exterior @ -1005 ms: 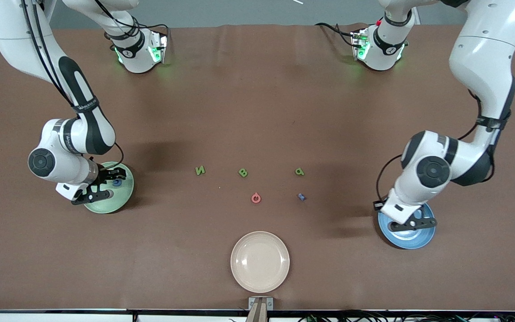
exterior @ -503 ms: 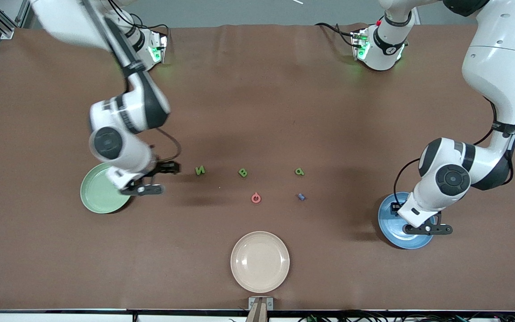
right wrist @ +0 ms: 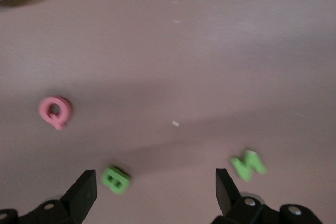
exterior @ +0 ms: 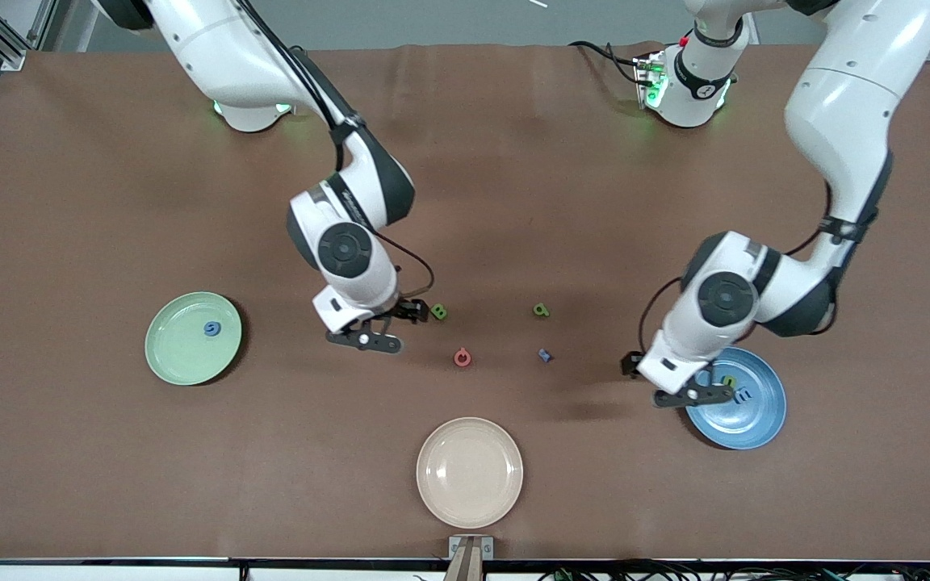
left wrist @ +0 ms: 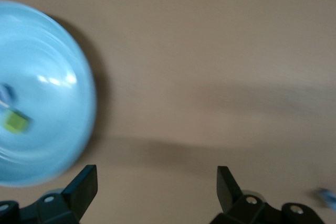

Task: Sort upper and lower case letters into plates

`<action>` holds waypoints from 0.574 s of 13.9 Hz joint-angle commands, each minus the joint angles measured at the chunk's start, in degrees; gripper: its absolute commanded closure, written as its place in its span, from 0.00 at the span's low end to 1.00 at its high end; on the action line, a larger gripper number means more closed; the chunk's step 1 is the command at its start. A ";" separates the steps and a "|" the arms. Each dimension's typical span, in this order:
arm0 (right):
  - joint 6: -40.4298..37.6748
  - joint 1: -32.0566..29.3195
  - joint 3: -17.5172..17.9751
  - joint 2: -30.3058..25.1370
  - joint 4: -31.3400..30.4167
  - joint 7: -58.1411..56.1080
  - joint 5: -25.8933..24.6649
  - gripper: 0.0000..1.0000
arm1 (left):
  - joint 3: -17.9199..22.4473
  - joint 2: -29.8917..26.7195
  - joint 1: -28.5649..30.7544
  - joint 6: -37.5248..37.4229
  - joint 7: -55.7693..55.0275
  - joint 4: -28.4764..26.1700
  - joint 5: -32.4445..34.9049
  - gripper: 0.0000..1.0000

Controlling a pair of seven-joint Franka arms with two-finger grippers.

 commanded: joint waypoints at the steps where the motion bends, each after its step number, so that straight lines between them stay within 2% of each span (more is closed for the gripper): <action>1: 5.47 0.76 -0.71 5.70 5.44 1.46 0.51 0.00 | 0.05 1.21 -5.20 0.62 -11.60 0.10 0.69 0.00; 5: 8.13 2.08 -0.71 9.92 10.53 1.89 0.51 0.00 | 0.14 3.06 -10.12 5.27 -27.86 -1.92 0.78 0.01; 8: 11.45 3.92 -0.89 11.34 12.22 3.12 0.25 0.00 | 0.14 3.33 -12.06 9.75 -36.93 -5.78 0.95 0.05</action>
